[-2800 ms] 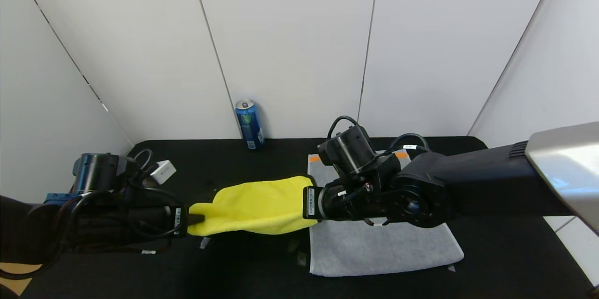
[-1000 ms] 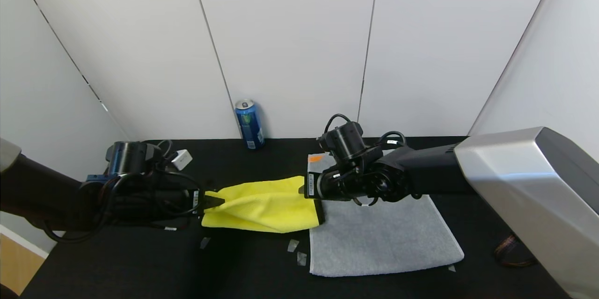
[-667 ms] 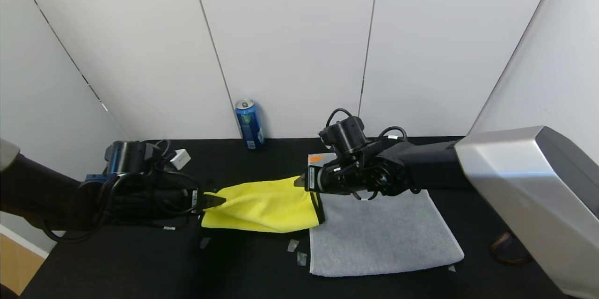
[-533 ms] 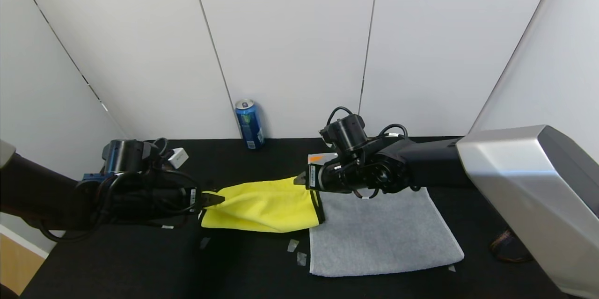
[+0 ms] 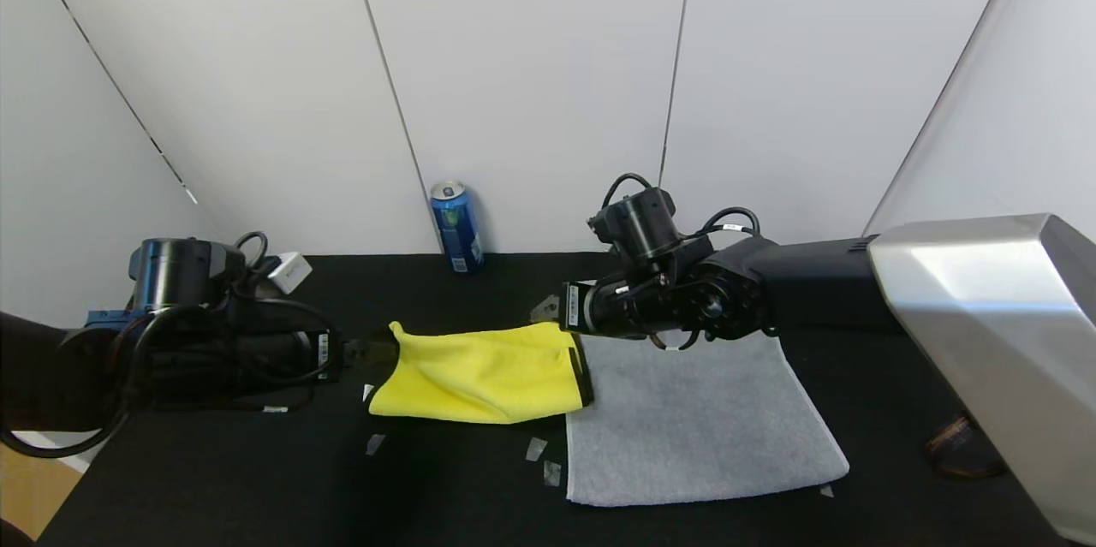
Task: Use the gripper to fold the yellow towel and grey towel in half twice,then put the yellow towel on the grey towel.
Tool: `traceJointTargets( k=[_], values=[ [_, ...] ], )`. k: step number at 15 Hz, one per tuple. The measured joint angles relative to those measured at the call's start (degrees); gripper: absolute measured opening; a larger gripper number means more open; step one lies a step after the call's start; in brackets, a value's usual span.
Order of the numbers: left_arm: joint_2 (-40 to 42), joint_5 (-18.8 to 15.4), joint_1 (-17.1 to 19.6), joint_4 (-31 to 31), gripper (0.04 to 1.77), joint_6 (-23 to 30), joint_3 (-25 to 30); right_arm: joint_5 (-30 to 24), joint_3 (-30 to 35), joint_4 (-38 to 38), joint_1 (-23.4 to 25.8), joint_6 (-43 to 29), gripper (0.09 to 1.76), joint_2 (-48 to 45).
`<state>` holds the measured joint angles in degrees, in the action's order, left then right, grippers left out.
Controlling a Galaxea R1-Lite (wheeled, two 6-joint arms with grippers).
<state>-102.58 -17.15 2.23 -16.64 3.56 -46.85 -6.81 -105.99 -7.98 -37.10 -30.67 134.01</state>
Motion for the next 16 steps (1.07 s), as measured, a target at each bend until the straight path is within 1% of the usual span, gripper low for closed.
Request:
traceJointTargets(
  k=[4,8,9,12,16],
  values=[
    [4.4,-0.1,0.0,0.9,1.66,0.0,2.5,3.4,0.0,-1.9,-1.7,0.0,1.63,-1.7],
    [7.9,-1.0,0.1,2.1,1.68,0.1,6.1,3.6,0.6,-3.6,-4.5,-1.3,1.66,-2.6],
    [8.3,-1.7,0.2,1.9,1.69,0.1,7.1,3.6,0.9,-4.0,-5.0,-1.7,1.67,-2.9],
    [8.1,-8.0,1.4,1.4,1.69,0.1,8.2,3.6,3.0,-4.3,-6.1,-2.1,1.68,-4.1],
    [6.3,-10.3,1.9,1.0,1.70,0.0,7.7,3.6,3.9,-3.9,-6.4,-1.4,1.69,-4.5]
  ],
)
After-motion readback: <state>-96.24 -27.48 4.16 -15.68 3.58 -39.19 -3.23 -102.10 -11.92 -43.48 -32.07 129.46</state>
